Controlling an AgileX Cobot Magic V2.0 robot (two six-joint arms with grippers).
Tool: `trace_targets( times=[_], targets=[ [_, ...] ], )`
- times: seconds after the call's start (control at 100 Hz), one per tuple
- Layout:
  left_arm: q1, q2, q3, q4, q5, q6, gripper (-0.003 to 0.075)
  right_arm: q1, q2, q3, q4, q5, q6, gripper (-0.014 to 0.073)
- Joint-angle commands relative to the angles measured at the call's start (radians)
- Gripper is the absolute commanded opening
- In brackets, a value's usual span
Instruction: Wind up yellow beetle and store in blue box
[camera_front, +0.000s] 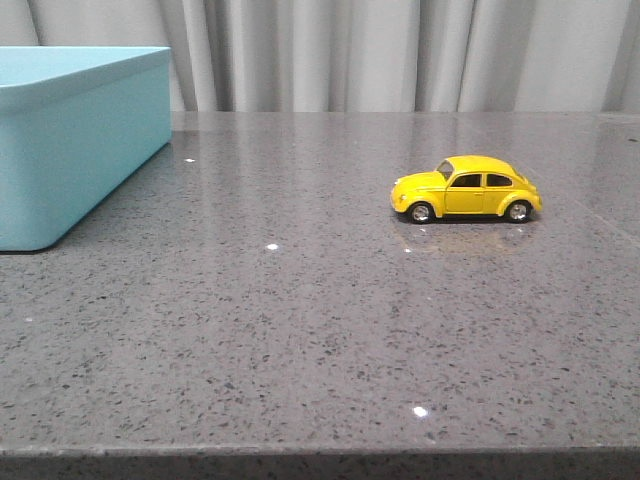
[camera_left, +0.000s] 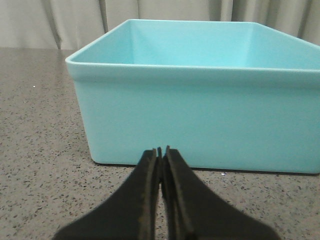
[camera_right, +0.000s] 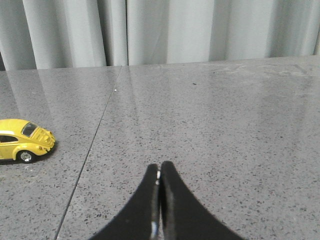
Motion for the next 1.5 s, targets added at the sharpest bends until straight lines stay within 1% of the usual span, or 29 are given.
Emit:
trace_targets(
  times=[0.0,0.93,1.09,1.2,1.27,1.3,1.37,1.49],
  targets=[
    [0.000,-0.032,0.023,-0.002,-0.077,-0.012,-0.0019,-0.007,-0.023,-0.017,-0.002,-0.081,-0.008,-0.0068],
    [0.000,-0.032,0.023,0.019,-0.079,-0.008,-0.0019,-0.007,-0.023,-0.017,-0.002,-0.081,-0.008,-0.0068],
    [0.000,-0.032,0.023,0.019,-0.141,-0.008,-0.0019,-0.007,-0.023,-0.017,-0.002,-0.089,-0.008,-0.0068],
    [0.000,-0.032,0.023,0.015,-0.257,-0.008,-0.0019,-0.007,-0.022,-0.022,-0.002,-0.121,-0.008,-0.0068],
    [0.000,-0.032,0.023,0.015,-0.333,-0.008,-0.0019,-0.007,-0.014,-0.034,-0.002,-0.109,-0.008,-0.0068],
    [0.000,-0.030,0.017,0.015,-0.345,-0.008,-0.0019,-0.007,-0.009,-0.043,-0.002,-0.094,-0.008,-0.0068],
    [0.000,-0.025,-0.004,0.015,-0.319,-0.008,-0.0019,-0.007,0.014,-0.068,-0.002,-0.081,-0.008,-0.0068],
    [0.000,0.022,-0.079,0.015,-0.173,-0.008,-0.0019,0.001,0.077,-0.128,-0.002,-0.069,-0.008,-0.0058]
  ],
)
